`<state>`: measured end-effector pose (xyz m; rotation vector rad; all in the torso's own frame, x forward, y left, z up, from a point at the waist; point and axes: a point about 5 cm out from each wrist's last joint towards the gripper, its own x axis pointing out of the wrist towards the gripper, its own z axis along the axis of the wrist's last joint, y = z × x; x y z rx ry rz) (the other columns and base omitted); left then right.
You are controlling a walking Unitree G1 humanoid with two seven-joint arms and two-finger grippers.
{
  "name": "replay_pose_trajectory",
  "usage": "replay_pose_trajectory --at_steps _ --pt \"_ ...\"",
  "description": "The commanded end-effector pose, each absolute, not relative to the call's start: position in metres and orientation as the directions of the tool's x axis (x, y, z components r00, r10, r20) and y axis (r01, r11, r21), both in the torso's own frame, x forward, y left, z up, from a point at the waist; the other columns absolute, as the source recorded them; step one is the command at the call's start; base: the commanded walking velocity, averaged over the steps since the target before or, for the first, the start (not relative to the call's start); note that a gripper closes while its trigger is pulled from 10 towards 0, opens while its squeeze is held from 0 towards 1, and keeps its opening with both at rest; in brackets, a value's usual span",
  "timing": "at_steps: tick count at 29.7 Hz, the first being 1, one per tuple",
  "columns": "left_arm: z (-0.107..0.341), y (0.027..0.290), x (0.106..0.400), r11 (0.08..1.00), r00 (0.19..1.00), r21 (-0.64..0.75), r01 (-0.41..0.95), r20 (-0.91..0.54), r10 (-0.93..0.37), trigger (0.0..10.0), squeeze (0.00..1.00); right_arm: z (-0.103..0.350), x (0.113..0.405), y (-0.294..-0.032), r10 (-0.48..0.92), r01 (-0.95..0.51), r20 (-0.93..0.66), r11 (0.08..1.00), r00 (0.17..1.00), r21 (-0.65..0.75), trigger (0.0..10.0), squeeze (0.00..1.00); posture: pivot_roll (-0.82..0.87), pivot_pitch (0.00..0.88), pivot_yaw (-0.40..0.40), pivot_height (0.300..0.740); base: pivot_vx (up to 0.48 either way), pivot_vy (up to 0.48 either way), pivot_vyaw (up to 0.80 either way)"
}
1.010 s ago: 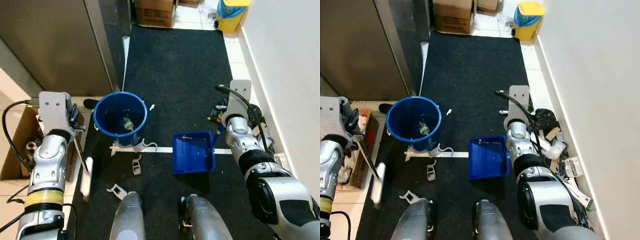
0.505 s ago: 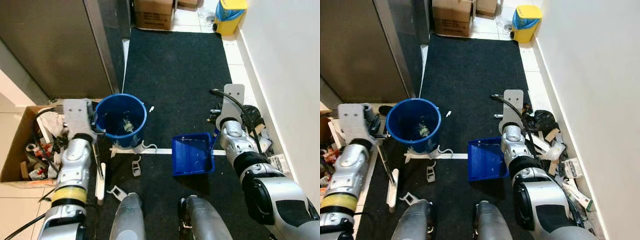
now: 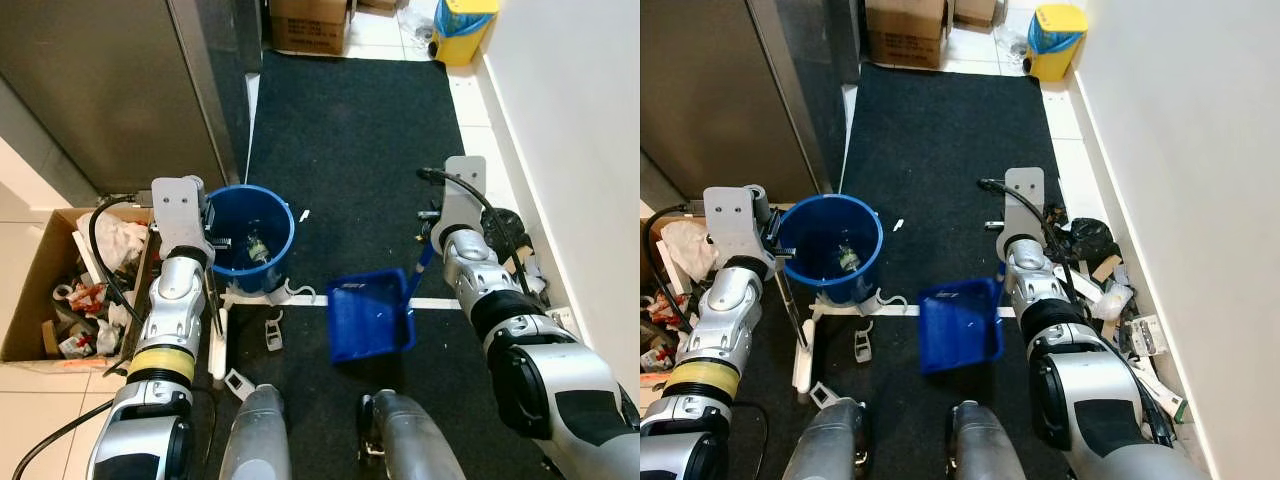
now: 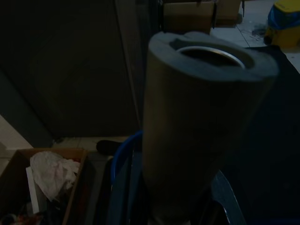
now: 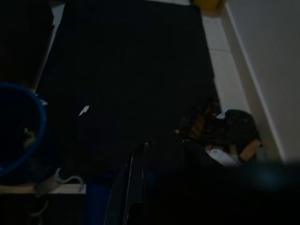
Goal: Sweep floor
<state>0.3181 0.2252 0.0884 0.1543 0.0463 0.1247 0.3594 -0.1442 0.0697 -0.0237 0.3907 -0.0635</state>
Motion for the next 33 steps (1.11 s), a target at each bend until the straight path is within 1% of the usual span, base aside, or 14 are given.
replay_pose_trajectory --at_steps 1,3,6,8,10,11,16,23,27,30,31,32,33 --pt "0.091 0.221 0.319 0.983 0.993 0.145 -0.115 -0.006 0.117 10.0 0.00 0.089 0.370 -0.147 -0.079 0.069 -0.318 0.997 0.945 -0.043 10.0 0.00 0.05 0.114 -0.064 0.740 0.000 0.000 0.00" --pt "0.091 0.224 0.316 0.981 0.993 0.153 -0.119 0.007 0.119 10.0 0.00 0.087 0.370 -0.147 -0.074 0.051 -0.351 0.996 0.934 -0.074 10.0 0.00 0.05 0.110 -0.069 0.740 0.000 0.000 0.00" --pt "0.091 0.225 0.315 0.980 0.993 0.158 -0.120 0.012 0.119 10.0 0.00 0.085 0.369 -0.147 -0.069 0.043 -0.369 0.996 0.927 -0.079 10.0 0.00 0.05 0.110 -0.069 0.740 0.000 0.000 0.00" --pt "0.091 0.227 0.311 0.979 0.992 0.162 -0.125 0.020 0.124 10.0 0.00 0.072 0.362 -0.144 -0.059 0.046 -0.428 0.998 0.902 -0.041 10.0 0.00 0.06 0.110 -0.073 0.740 0.000 0.000 0.00" --pt "0.090 0.228 0.310 0.978 0.992 0.163 -0.127 0.023 0.125 10.0 0.00 0.067 0.359 -0.143 -0.058 0.063 -0.450 0.998 0.891 -0.004 10.0 0.00 0.06 0.110 -0.073 0.740 0.000 0.000 0.00" --pt "0.090 0.228 0.309 0.978 0.992 0.162 -0.128 0.026 0.126 10.0 0.00 0.064 0.357 -0.142 -0.057 0.089 -0.458 0.995 0.887 0.048 10.0 0.00 0.06 0.110 -0.073 0.740 0.000 0.000 0.00" --pt "0.091 0.225 0.305 0.981 0.994 0.161 -0.110 0.036 0.106 10.0 0.00 0.057 0.353 -0.141 -0.066 0.109 -0.481 0.992 0.874 0.063 10.0 0.00 0.07 0.110 -0.070 0.740 0.000 0.000 0.00" --pt "0.089 0.222 0.302 0.981 0.995 0.165 -0.099 0.031 0.095 10.0 0.00 0.052 0.350 -0.139 -0.060 0.102 -0.496 0.993 0.866 0.059 10.0 0.00 0.07 0.111 -0.067 0.740 0.000 0.000 0.00" --pt "0.088 0.216 0.302 0.984 0.997 0.158 -0.078 0.028 0.075 10.0 0.00 0.050 0.348 -0.141 -0.070 0.135 -0.482 0.986 0.873 0.100 10.0 0.00 0.07 0.112 -0.061 0.740 0.000 0.000 0.00" --pt "0.082 0.202 0.299 0.990 0.999 0.140 -0.032 0.011 0.031 10.0 0.00 0.051 0.347 -0.143 -0.091 0.165 -0.440 0.977 0.894 0.132 10.0 0.00 0.06 0.113 -0.060 0.740 0.000 0.000 0.00" --pt "0.082 0.202 0.299 0.990 0.999 0.140 -0.032 0.011 0.031 10.0 0.00 0.051 0.347 -0.143 -0.091 0.165 -0.440 0.977 0.894 0.132 10.0 0.00 0.06 0.113 -0.060 0.740 0.000 0.000 0.00" --pt "0.079 0.188 0.299 0.993 1.000 0.117 0.002 0.006 -0.003 10.0 0.00 0.051 0.346 -0.145 -0.103 0.181 -0.416 0.972 0.904 0.152 10.0 0.00 0.06 0.114 -0.060 0.740 0.000 0.000 0.00" --pt "0.079 0.183 0.300 0.994 1.000 0.110 0.013 0.006 -0.013 10.0 0.00 0.051 0.346 -0.146 -0.105 0.182 -0.412 0.972 0.905 0.151 10.0 0.00 0.06 0.114 -0.060 0.740 0.000 0.000 0.00"
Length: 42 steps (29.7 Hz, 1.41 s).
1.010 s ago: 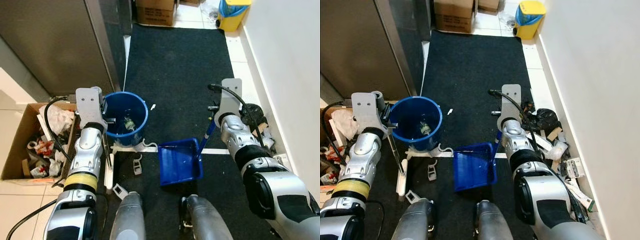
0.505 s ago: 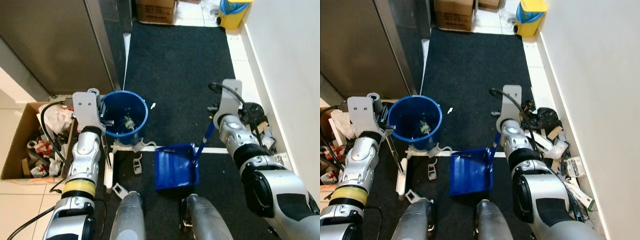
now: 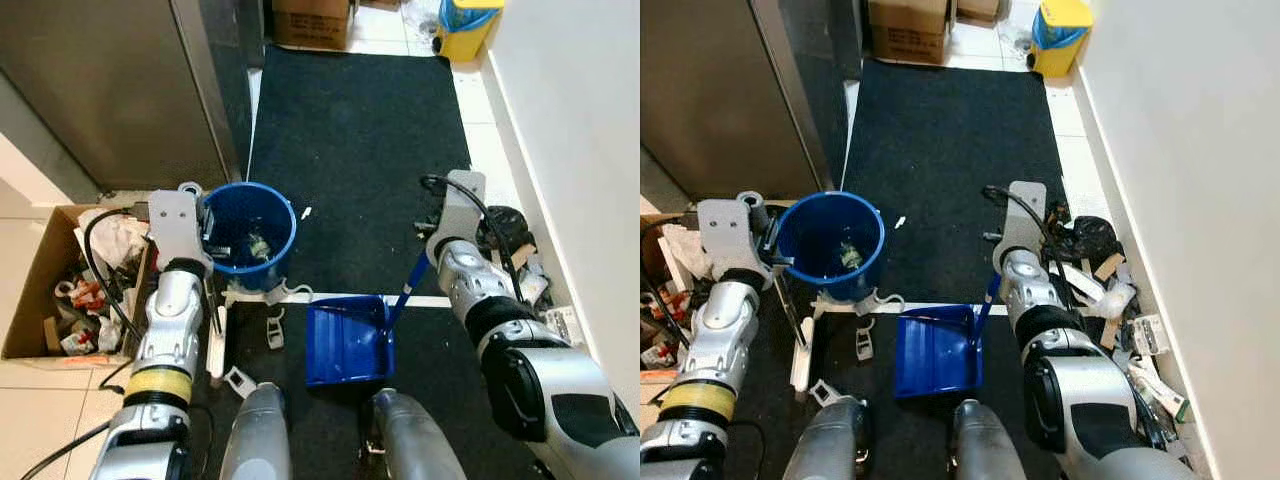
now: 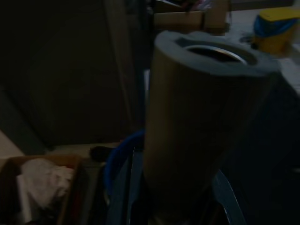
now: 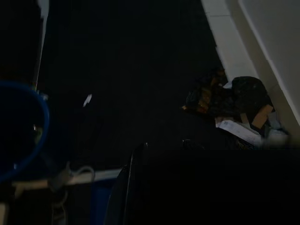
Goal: Sweep floor
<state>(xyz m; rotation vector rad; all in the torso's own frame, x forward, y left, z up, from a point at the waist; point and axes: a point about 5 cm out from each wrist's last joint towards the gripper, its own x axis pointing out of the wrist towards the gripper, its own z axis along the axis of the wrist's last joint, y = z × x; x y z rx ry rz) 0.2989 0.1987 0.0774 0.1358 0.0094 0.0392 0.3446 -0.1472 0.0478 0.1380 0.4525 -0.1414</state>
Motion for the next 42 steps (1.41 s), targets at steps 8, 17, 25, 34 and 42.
replay_pose_trajectory --at_steps 8,17,25,34,42 --pt "0.083 0.135 0.314 0.992 0.993 0.069 0.105 0.038 -0.108 10.0 0.00 0.049 0.343 -0.148 -0.111 0.197 -0.406 0.965 0.907 0.175 10.0 0.00 0.03 0.109 -0.060 0.740 0.000 0.000 0.00" --pt "0.103 0.107 0.333 0.989 0.987 -0.053 0.139 0.090 -0.134 10.0 0.00 0.052 0.345 -0.149 -0.107 0.196 -0.390 0.961 0.914 0.194 10.0 0.00 0.01 0.097 -0.060 0.740 0.000 0.000 0.00" --pt "0.134 0.127 0.342 0.969 0.979 -0.214 0.125 0.187 -0.085 10.0 0.00 0.053 0.346 -0.148 -0.105 0.194 -0.389 0.961 0.915 0.199 10.0 0.00 0.02 0.095 -0.062 0.740 0.000 0.000 0.00" --pt "0.172 0.180 0.319 0.991 0.951 -0.015 0.134 0.284 -0.124 10.0 0.00 0.048 0.344 -0.145 -0.092 0.177 -0.410 0.969 0.908 0.174 10.0 0.00 0.06 0.104 -0.058 0.740 0.000 0.000 0.00" --pt "0.160 0.211 0.293 0.990 0.981 0.100 0.103 0.151 -0.117 10.0 0.00 0.046 0.342 -0.142 -0.083 0.163 -0.415 0.973 0.906 0.162 10.0 0.00 0.08 0.114 -0.056 0.740 0.000 0.000 0.00"
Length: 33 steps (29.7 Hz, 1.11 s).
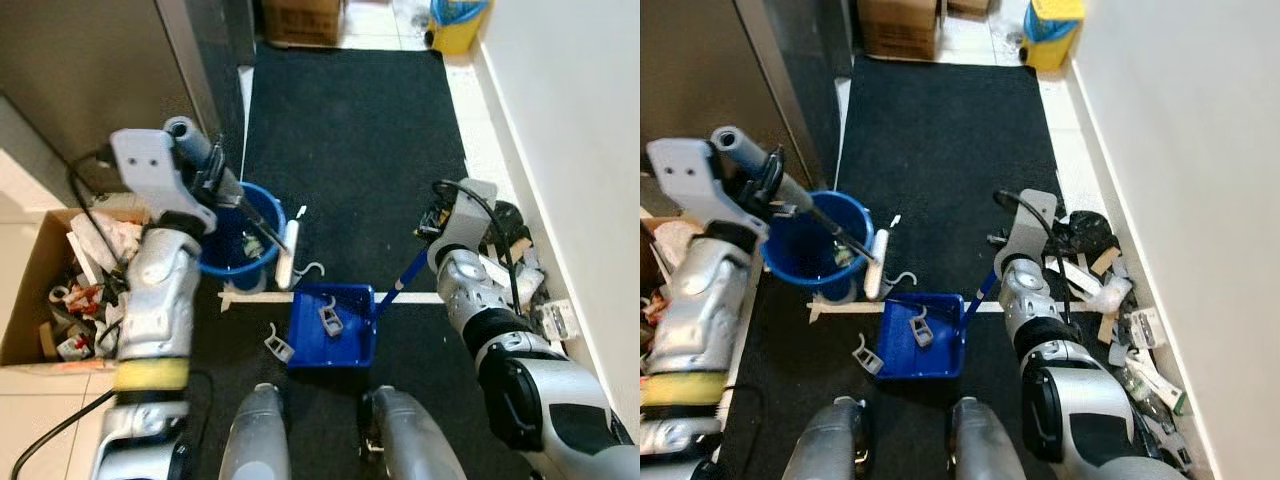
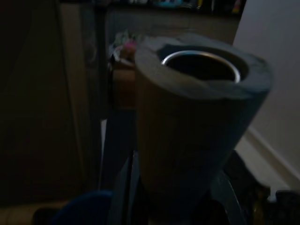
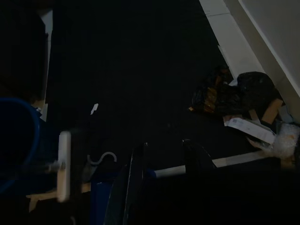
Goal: Sweep floor
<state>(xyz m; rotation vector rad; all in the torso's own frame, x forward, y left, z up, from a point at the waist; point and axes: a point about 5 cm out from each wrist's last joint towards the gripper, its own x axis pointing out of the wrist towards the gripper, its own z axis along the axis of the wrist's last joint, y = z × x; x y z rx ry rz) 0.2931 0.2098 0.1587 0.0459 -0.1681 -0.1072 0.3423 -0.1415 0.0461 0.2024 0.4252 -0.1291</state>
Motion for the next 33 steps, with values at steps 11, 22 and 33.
replay_pose_trajectory --at_steps 11,22,33 --pt "0.096 0.211 0.282 0.994 0.992 0.106 0.024 -0.127 -0.010 10.0 0.00 0.048 0.343 -0.141 -0.075 0.151 -0.410 0.976 0.909 0.157 10.0 0.00 0.06 0.117 -0.064 0.740 0.000 0.000 0.00" --pt "0.098 0.207 0.289 0.995 0.994 0.096 0.002 -0.113 0.009 10.0 0.00 0.047 0.343 -0.146 -0.089 0.163 -0.409 0.975 0.908 0.150 10.0 0.00 0.05 0.110 -0.062 0.740 0.000 0.000 0.00" --pt "0.071 0.206 0.295 0.976 0.971 0.000 -0.219 -0.097 0.218 10.0 0.00 0.050 0.345 -0.138 -0.012 0.066 -0.407 0.991 0.913 0.117 10.0 0.00 0.03 0.106 -0.080 0.740 0.000 0.000 0.00"
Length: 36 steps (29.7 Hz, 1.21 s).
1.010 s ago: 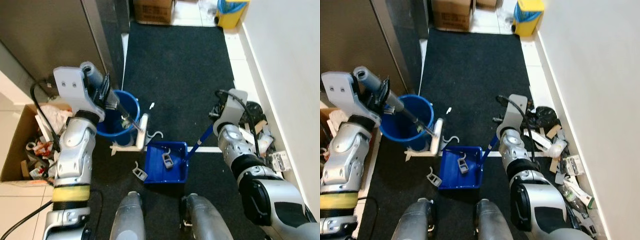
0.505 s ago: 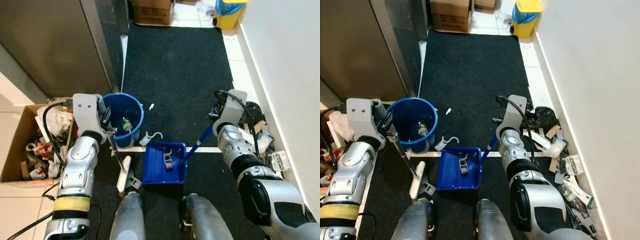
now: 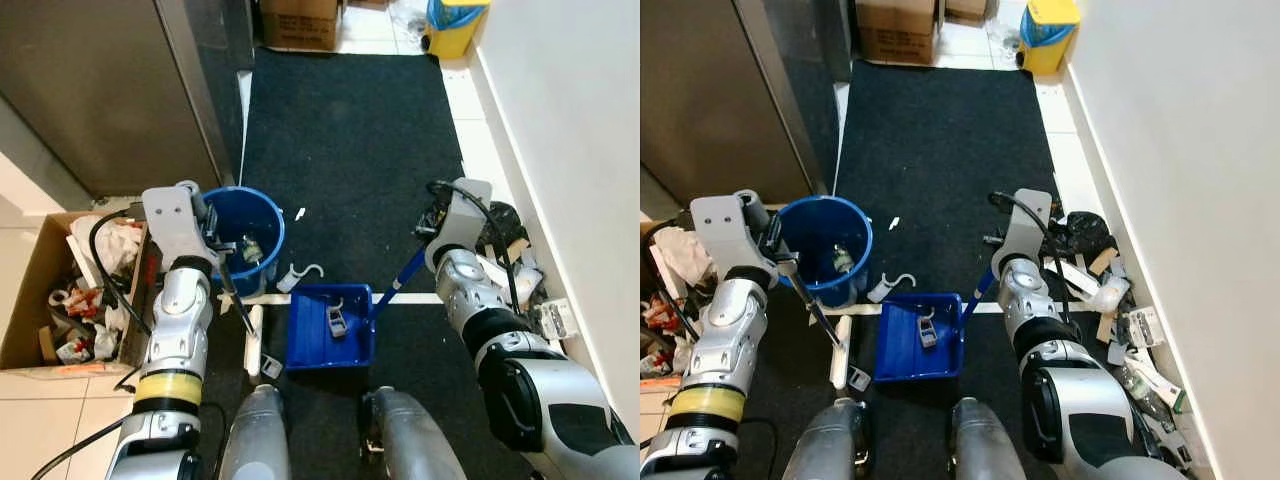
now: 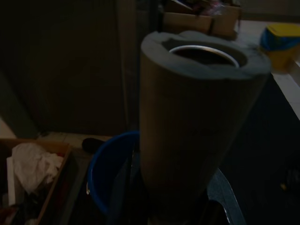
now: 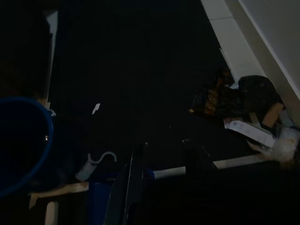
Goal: Sweep floor
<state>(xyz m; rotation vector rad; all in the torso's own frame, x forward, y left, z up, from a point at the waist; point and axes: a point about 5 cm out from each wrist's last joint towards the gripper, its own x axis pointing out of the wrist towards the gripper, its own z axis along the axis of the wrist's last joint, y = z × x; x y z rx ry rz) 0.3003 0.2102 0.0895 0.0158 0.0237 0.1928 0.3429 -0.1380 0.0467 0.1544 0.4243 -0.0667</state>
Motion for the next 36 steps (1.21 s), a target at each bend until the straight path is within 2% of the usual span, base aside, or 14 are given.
replay_pose_trajectory --at_steps 1,4,9,17,20,26,27,28,30,31,36 --pt "0.071 0.206 0.295 0.976 0.971 0.000 -0.219 -0.097 0.218 10.0 0.00 0.050 0.345 -0.138 -0.012 0.066 -0.407 0.991 0.913 0.117 10.0 0.00 0.03 0.106 -0.080 0.740 0.000 0.000 0.00" --pt "0.078 0.208 0.307 0.949 0.954 -0.100 -0.298 -0.054 0.294 10.0 0.00 0.047 0.343 -0.130 0.079 -0.036 -0.425 0.994 0.902 0.106 10.0 0.00 0.02 0.106 -0.086 0.740 0.000 0.000 0.00" --pt "0.102 0.203 0.330 0.935 0.954 -0.208 -0.288 0.020 0.298 10.0 0.00 0.048 0.342 -0.118 0.133 -0.113 -0.416 0.991 0.900 0.072 10.0 0.00 0.02 0.103 -0.092 0.740 0.000 0.000 0.00" --pt "0.123 0.182 0.348 0.884 0.965 -0.414 -0.216 0.045 0.257 10.0 0.00 0.045 0.340 -0.113 0.077 -0.053 -0.426 0.996 0.902 0.068 10.0 0.00 0.02 0.102 -0.092 0.740 0.000 0.000 0.00" --pt "0.128 0.177 0.350 0.887 0.972 -0.426 -0.175 0.067 0.224 10.0 0.00 0.043 0.339 -0.115 0.056 -0.030 -0.434 0.997 0.899 0.067 10.0 0.00 0.03 0.100 -0.089 0.740 0.000 0.000 0.00" --pt "0.144 0.180 0.343 0.931 0.984 -0.358 -0.066 0.131 0.120 10.0 0.00 0.044 0.341 -0.129 0.006 0.031 -0.437 0.997 0.900 0.077 10.0 0.00 0.04 0.098 -0.080 0.740 0.000 0.000 0.00" --pt "0.147 0.180 0.338 0.969 0.991 -0.246 0.005 0.134 0.029 10.0 0.00 0.045 0.342 -0.136 -0.014 0.052 -0.436 0.996 0.900 0.076 10.0 0.00 0.05 0.097 -0.076 0.740 0.000 0.000 0.00" --pt "0.147 0.180 0.338 0.969 0.991 -0.246 0.005 0.134 0.029 10.0 0.00 0.045 0.342 -0.136 -0.014 0.052 -0.436 0.996 0.900 0.076 10.0 0.00 0.05 0.097 -0.076 0.740 0.000 0.000 0.00" --pt "0.152 0.181 0.330 0.988 0.990 -0.141 0.059 0.138 -0.040 10.0 0.00 0.047 0.344 -0.142 -0.038 0.076 -0.432 0.995 0.901 0.071 10.0 0.00 0.07 0.094 -0.073 0.740 0.000 0.000 0.00" --pt "0.152 0.181 0.330 0.988 0.990 -0.141 0.059 0.138 -0.040 10.0 0.00 0.047 0.344 -0.142 -0.038 0.076 -0.432 0.995 0.901 0.071 10.0 0.00 0.07 0.094 -0.073 0.740 0.000 0.000 0.00" --pt "0.182 0.193 0.310 0.983 0.970 0.053 0.178 0.161 -0.185 10.0 0.00 0.062 0.353 -0.162 -0.115 0.158 -0.389 0.984 0.914 0.080 10.0 0.00 0.09 0.089 -0.068 0.740 0.000 0.000 0.00"
